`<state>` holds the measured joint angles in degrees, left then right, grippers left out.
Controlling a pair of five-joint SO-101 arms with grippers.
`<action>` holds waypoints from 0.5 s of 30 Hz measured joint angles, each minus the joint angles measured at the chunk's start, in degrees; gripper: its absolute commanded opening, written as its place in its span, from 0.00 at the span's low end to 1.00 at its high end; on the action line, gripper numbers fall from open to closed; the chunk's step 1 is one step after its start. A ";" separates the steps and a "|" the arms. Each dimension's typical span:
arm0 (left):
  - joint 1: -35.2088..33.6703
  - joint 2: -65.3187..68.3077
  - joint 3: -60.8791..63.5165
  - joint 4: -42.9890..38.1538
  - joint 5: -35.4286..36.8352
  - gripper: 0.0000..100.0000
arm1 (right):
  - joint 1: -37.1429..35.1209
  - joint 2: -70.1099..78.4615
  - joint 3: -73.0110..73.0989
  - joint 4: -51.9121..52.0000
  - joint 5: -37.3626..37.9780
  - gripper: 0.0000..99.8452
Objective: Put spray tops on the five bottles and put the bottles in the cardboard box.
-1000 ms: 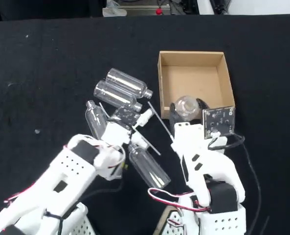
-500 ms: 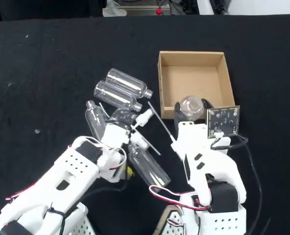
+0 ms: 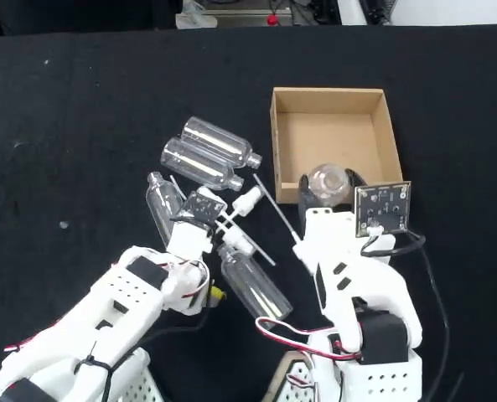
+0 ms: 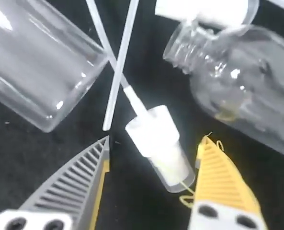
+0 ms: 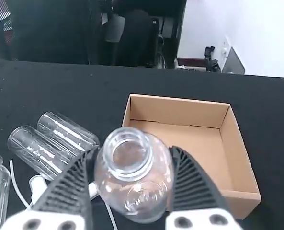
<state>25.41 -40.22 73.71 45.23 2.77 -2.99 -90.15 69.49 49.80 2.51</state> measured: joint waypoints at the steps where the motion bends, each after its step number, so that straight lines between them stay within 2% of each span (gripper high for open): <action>1: 0.00 0.00 0.00 0.26 0.09 0.18 | 0.00 0.00 0.00 0.00 0.00 0.03; 5: 0.26 -0.18 -1.23 5.63 0.18 0.03 | 0.00 0.00 0.00 0.00 0.00 0.03; 8: -1.76 -0.09 -2.81 9.32 0.26 0.04 | 0.00 0.00 0.00 0.00 0.00 0.03; 15: -11.16 -0.09 -5.10 11.60 -0.44 0.05 | 0.00 -0.09 0.79 0.00 0.00 0.03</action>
<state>14.24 -40.31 68.62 56.84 2.33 -2.99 -90.24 70.29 49.80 2.51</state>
